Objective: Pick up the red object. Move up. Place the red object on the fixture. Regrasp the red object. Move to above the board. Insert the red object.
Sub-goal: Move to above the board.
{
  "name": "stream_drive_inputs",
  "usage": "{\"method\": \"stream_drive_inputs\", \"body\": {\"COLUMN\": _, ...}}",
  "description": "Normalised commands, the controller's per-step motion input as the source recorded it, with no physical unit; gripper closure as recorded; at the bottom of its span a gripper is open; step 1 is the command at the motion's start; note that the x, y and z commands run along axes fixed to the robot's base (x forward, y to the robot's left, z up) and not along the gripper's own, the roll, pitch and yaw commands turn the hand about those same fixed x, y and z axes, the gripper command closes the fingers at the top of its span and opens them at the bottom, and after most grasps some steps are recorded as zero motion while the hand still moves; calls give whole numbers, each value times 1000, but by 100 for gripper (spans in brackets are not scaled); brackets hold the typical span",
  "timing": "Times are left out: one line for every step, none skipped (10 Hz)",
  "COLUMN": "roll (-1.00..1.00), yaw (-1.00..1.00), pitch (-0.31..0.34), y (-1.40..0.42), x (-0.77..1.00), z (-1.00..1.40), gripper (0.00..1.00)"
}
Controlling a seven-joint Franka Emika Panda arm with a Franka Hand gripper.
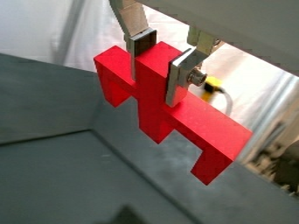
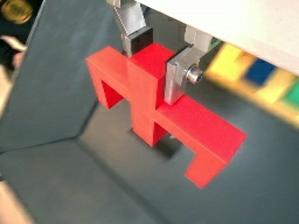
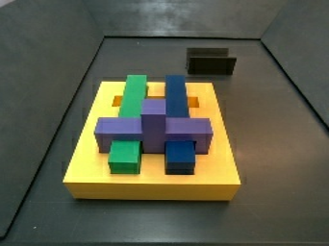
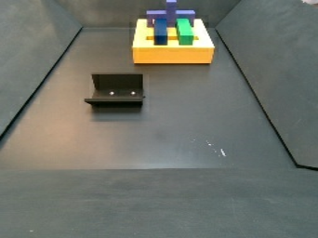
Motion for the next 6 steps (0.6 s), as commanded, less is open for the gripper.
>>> {"method": "stream_drive_inputs", "body": {"roll": -1000, "yaw": 54, "pitch": 33, "y": -1400, "x": -1083, "z": 278, "gripper": 100}}
{"method": "stream_drive_inputs", "body": {"roll": -1000, "yaw": 58, "pitch": 27, "y": -1400, "x": -1076, "z": 292, "gripper": 100}}
{"method": "stream_drive_inputs", "body": {"roll": -1000, "yaw": 64, "pitch": 12, "y": -924, "x": -752, "z": 191, "gripper": 100}}
{"method": "stream_drive_inputs", "body": {"roll": -1000, "yaw": 64, "pitch": 8, "y": -646, "x": -548, "z": 120, "gripper": 100}}
{"method": "stream_drive_inputs", "body": {"roll": -1000, "yaw": 56, "pitch": 3, "y": -293, "x": -284, "z": 56, "gripper": 100}}
{"method": "stream_drive_inputs", "body": {"roll": -1000, "yaw": 53, "pitch": -8, "y": -161, "x": -179, "z": 49, "gripper": 100}}
